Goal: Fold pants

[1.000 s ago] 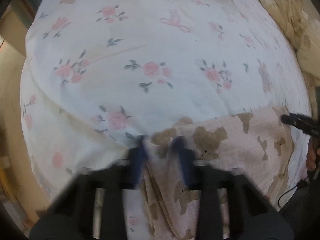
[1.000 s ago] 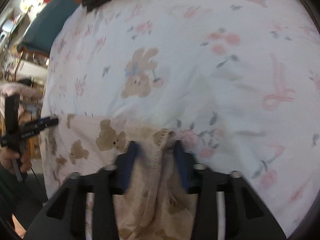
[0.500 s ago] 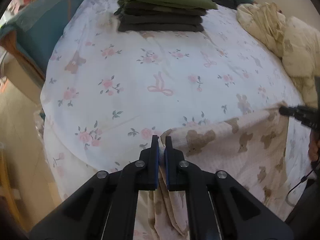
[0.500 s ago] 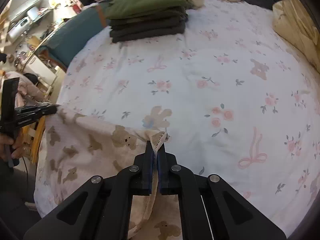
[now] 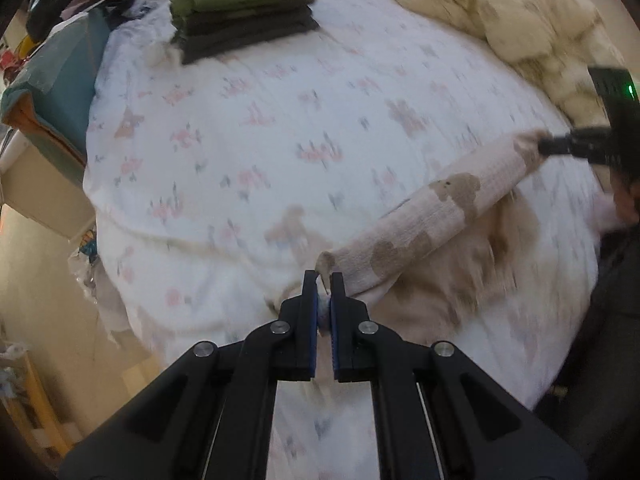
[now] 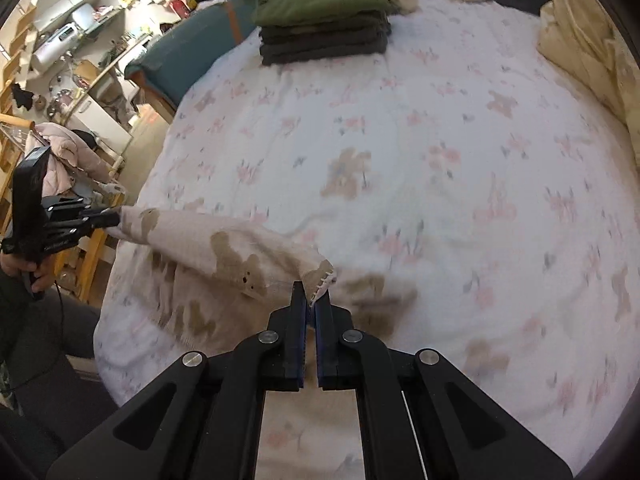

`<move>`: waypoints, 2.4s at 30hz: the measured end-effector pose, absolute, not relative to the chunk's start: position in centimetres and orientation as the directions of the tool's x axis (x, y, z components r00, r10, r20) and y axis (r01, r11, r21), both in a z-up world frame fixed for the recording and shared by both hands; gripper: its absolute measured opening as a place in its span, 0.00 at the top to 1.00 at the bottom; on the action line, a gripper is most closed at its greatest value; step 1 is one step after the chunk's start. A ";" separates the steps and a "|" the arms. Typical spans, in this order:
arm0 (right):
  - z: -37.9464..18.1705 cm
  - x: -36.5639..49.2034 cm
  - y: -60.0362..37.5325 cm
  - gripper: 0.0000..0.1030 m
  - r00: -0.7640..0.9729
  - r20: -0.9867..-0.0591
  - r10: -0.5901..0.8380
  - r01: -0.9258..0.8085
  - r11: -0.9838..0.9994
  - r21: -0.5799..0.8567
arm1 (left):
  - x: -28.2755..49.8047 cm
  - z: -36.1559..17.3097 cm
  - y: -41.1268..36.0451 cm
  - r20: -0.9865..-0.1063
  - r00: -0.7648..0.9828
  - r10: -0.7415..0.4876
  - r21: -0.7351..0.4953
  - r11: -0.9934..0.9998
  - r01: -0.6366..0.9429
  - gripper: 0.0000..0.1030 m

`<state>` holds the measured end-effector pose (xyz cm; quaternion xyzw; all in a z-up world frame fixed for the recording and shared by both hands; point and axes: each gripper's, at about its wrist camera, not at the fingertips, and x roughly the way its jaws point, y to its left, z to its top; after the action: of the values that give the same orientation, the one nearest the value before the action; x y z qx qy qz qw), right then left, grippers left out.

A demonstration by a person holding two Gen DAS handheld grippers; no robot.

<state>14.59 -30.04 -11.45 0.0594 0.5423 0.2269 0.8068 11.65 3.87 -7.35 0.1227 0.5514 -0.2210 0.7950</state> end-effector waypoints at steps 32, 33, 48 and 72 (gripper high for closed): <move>-19.3 12.1 -21.2 0.77 0.112 -0.879 0.464 -0.137 0.883 0.449 | 10.1 -16.8 1.0 -0.946 0.144 -0.289 -0.281 0.957 0.073 0.56; -20.4 11.9 -20.7 0.80 0.087 -0.899 0.428 -0.151 0.898 0.413 | 9.5 -17.4 0.7 -0.950 0.150 -0.274 -0.264 0.961 0.087 0.54; -16.7 10.3 -26.3 0.78 0.195 -0.966 0.171 -0.051 0.985 0.164 | 7.5 -13.4 5.9 -0.963 0.264 -0.062 -0.078 0.996 -0.051 0.54; -16.2 10.3 -36.8 0.44 0.345 -0.893 0.290 0.337 0.849 0.407 | 7.1 -12.4 7.8 -0.949 0.311 -0.058 -0.116 0.978 -0.172 0.00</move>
<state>10.27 -36.75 -16.18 0.2743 0.5720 -0.0152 0.7728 7.09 7.78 -12.36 -0.0978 0.5860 0.0354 0.8036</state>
